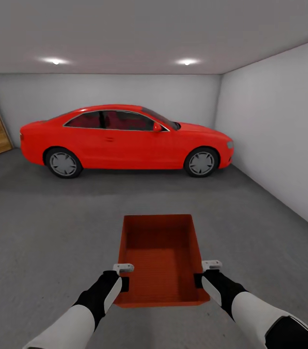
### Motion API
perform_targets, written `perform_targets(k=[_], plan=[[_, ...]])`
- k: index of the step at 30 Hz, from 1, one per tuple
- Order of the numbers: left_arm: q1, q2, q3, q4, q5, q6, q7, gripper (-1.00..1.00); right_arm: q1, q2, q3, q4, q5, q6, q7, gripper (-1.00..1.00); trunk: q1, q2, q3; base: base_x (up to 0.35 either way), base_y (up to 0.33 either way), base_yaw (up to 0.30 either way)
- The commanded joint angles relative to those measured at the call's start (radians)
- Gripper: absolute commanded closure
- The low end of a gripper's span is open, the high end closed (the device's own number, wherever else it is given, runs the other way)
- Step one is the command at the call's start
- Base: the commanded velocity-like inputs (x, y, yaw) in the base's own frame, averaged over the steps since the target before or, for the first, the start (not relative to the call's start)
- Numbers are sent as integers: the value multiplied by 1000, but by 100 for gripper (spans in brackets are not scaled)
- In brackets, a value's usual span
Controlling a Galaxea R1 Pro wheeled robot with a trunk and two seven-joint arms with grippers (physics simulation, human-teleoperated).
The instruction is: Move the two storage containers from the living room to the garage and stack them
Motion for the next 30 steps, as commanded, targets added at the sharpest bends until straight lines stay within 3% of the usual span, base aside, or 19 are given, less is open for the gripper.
perform_targets(k=[1, 30], plan=[[0, 8, -11, 17, -16, 12, 20, 100, -1, -1, 21, -20, -19, 1, -7, 100, 1, -2, -2, 322, 0, 0], [0, 8, -12, 17, -15, 12, 20, 100, -1, -2, 21, -20, -19, 1, -7, 100, 1, -2, -2, 322, 0, 0]])
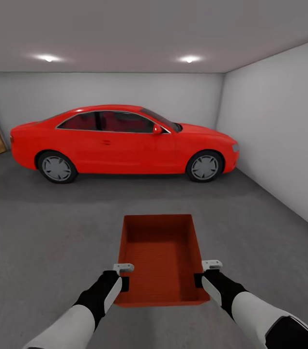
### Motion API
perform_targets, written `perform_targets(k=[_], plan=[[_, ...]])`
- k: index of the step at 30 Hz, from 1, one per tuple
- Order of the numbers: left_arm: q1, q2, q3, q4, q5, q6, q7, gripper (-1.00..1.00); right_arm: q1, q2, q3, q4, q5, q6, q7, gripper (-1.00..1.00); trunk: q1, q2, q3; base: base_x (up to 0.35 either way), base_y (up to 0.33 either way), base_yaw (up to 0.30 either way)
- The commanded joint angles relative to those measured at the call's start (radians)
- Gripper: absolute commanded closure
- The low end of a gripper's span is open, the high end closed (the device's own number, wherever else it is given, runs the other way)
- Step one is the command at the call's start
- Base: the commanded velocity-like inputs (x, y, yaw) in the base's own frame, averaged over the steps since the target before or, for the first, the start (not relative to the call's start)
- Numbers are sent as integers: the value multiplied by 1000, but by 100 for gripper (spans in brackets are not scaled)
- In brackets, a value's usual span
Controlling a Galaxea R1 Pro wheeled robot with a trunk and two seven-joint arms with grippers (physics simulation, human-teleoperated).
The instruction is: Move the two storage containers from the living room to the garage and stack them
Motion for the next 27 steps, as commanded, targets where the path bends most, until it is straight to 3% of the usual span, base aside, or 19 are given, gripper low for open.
perform_targets(k=[1, 7, 27], plan=[[0, 8, -11, 19, -16, 12, 20, 100, -1, -1, 21, -17, -19, 0, -6, 100, 1, -2, -2, 323, 0, 0], [0, 8, -11, 18, -16, 12, 20, 100, -1, -1, 21, -17, -19, 0, -6, 100, 1, -2, -2, 224, 0, 0], [0, 6, -11, 18, -16, 12, 20, 100, -1, 0, 21, -17, -19, 0, -6, 100, 1, -2, -2, 6, 0, 0]])
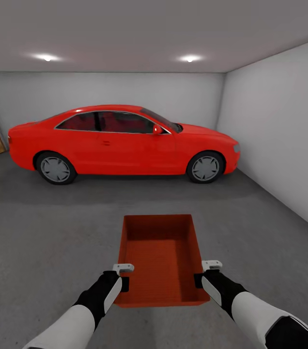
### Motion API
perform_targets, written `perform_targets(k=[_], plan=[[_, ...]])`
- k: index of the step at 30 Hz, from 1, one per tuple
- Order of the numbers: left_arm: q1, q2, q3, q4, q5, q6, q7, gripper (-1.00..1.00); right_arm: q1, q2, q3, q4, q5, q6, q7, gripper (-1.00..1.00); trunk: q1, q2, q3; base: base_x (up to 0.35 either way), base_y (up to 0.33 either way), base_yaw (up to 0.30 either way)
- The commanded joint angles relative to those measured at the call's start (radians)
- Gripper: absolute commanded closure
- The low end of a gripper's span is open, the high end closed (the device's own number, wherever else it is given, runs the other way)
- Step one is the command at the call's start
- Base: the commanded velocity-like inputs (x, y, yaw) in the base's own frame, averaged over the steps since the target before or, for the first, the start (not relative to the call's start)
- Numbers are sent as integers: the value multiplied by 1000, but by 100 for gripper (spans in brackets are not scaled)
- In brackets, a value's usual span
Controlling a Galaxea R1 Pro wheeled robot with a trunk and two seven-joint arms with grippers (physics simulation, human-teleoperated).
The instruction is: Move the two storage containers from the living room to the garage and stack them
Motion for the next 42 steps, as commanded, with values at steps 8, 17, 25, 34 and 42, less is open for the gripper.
perform_targets(k=[8, 17, 25, 34, 42], plan=[[0, 6, -11, 15, -16, 12, 20, 100, -1, -1, 19, -21, -17, 1, -7, 100, 1, -2, -2, 0, 0, -217], [0, 6, -11, 15, -16, 12, 20, 100, -1, -2, 20, -21, -17, 1, -7, 100, 1, -2, -2, 0, 0, -291], [0, 6, -11, 15, -16, 14, 20, 100, -1, -1, 19, -21, -17, 1, -7, 100, 1, -2, -2, 4, 0, -292], [0, 6, -12, 15, -16, 14, 20, 100, -1, -1, 19, -21, -17, 1, -7, 100, 1, -2, -2, 246, 21, -292], [0, 6, -12, 15, -17, 15, 20, 100, -1, -1, 19, -21, -17, 1, -7, 100, 1, -2, -2, 320, 64, -292]])
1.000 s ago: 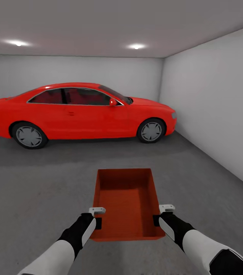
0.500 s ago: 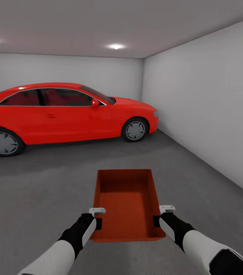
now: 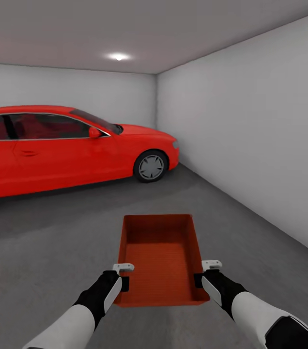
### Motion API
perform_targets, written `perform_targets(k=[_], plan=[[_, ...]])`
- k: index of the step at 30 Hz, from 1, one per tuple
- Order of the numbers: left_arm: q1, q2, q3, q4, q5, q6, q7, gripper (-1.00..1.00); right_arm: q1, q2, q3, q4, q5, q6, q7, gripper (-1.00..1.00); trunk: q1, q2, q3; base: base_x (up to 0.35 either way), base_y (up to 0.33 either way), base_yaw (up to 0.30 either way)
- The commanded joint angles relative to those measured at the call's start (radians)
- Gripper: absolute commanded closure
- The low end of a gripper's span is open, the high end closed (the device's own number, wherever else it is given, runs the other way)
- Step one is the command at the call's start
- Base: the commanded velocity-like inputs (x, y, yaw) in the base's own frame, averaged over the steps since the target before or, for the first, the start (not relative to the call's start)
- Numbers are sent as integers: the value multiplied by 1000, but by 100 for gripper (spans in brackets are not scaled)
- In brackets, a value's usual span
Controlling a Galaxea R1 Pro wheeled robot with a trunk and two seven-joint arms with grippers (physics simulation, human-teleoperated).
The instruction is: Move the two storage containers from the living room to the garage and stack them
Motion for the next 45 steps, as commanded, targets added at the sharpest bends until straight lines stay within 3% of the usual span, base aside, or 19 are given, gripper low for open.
perform_targets(k=[1, 45], plan=[[0, 6, -11, 18, -17, 13, 20, 100, -2, 0, 20, -18, -17, 1, -6, 100, 1, -2, -2, 321, 70, -292], [0, 6, -11, 20, -16, 12, 20, 100, -2, -2, 21, -18, -17, 1, -6, 100, 1, -2, -2, 321, 57, -292]])
